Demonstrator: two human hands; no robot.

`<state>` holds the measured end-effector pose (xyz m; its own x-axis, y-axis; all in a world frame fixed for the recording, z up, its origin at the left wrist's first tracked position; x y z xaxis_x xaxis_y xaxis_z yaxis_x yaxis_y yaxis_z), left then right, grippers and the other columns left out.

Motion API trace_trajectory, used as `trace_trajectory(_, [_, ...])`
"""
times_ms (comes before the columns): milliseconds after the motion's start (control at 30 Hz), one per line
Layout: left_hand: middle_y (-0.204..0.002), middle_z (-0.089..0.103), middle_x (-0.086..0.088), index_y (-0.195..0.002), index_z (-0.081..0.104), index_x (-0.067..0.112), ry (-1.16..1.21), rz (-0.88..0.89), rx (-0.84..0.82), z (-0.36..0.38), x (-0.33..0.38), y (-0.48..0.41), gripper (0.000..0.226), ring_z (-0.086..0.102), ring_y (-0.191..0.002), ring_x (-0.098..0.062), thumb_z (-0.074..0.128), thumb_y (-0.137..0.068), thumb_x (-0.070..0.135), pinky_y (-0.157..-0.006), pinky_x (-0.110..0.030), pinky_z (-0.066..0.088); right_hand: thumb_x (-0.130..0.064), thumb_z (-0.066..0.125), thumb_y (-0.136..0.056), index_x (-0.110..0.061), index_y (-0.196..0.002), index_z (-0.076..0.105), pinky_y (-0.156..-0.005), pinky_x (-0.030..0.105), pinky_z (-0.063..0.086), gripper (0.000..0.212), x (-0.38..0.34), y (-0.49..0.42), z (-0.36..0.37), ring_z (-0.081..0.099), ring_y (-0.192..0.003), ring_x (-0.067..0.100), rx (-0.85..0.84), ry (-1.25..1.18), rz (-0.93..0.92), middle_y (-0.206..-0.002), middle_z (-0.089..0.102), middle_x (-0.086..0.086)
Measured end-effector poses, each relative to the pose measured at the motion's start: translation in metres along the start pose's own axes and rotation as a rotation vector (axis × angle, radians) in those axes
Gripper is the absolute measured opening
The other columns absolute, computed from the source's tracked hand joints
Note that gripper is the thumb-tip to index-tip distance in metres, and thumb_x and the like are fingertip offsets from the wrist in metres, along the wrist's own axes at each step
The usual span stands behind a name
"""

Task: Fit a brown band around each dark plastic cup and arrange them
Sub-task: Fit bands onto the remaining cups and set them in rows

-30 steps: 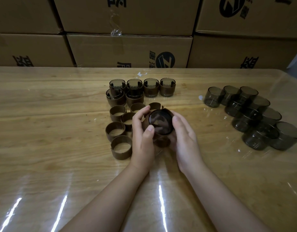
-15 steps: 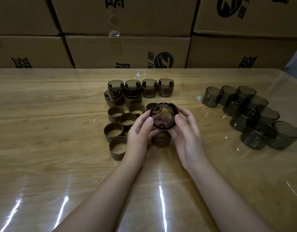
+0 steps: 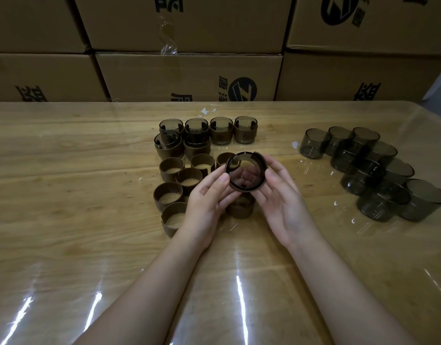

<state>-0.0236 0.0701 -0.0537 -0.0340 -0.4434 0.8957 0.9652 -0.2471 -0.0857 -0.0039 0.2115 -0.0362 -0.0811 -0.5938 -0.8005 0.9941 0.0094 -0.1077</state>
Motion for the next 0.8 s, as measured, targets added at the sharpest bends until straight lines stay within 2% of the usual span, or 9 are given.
trace_trajectory(133, [-0.129,0.063,-0.014,-0.141,0.044,0.003,0.044,-0.014,-0.021,-0.002,-0.0011,-0.0013,0.058,0.059,-0.121,-0.025,0.056,-0.09,0.026,-0.094,-0.03,0.052,-0.017,0.057,-0.086,-0.015,-0.129,0.05,-0.09,0.027,0.052,0.043,-0.0005,-0.0003,-0.0009,0.063,-0.115,0.022,-0.005,-0.015,0.002,-0.117,0.069,0.009])
trace_trajectory(333, [-0.131,0.061,-0.014,-0.141,0.044,0.003,0.086,-0.024,-0.043,-0.002,-0.0022,-0.0026,0.058,0.057,-0.123,-0.026,0.058,-0.09,0.026,-0.098,-0.032,0.05,-0.018,0.063,-0.082,-0.015,-0.129,0.05,-0.09,0.026,0.052,0.048,-0.0002,-0.0008,-0.0003,0.063,-0.114,0.022,-0.011,-0.071,0.01,-0.117,0.069,0.01])
trace_trajectory(567, [-0.13,0.062,-0.015,-0.14,0.046,0.004,0.149,-0.052,-0.051,-0.0013,-0.0032,-0.0025,0.056,0.059,-0.122,-0.026,0.058,-0.089,0.023,-0.09,-0.029,0.053,-0.012,0.056,-0.086,-0.019,-0.129,0.052,-0.102,0.032,0.048,0.044,0.0018,-0.0005,0.0013,0.06,-0.12,0.024,-0.031,-0.2,0.045,-0.121,0.067,0.011])
trace_trajectory(700, [-0.126,0.064,-0.015,-0.134,0.052,0.003,0.152,-0.047,-0.05,0.0,-0.0024,-0.002,0.052,0.061,-0.118,-0.025,0.058,-0.088,0.025,-0.088,-0.028,0.053,-0.007,0.052,-0.087,-0.022,-0.129,0.052,-0.099,0.029,0.05,0.044,0.0034,-0.0008,0.0048,0.064,-0.113,0.019,-0.04,-0.275,0.071,-0.115,0.07,0.007])
trace_trajectory(800, [-0.119,0.068,-0.012,-0.122,0.063,0.008,0.177,-0.051,-0.062,0.0006,-0.0022,-0.0022,0.038,0.064,-0.112,-0.022,0.057,-0.089,0.024,-0.086,-0.027,0.053,-0.005,0.051,-0.086,-0.022,-0.127,0.054,-0.094,0.028,0.052,0.044,0.0061,-0.0001,0.0076,0.065,-0.11,0.019,-0.035,-0.33,0.102,-0.115,0.069,0.008])
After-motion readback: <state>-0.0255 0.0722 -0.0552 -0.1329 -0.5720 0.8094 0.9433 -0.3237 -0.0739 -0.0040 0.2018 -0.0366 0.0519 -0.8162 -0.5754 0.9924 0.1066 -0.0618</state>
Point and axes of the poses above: each hand's wrist, its own y-axis away from the middle knuckle, its own z-axis out of the palm, x = y × z, the point moved 3 cm from there along -y, towards the middle knuckle
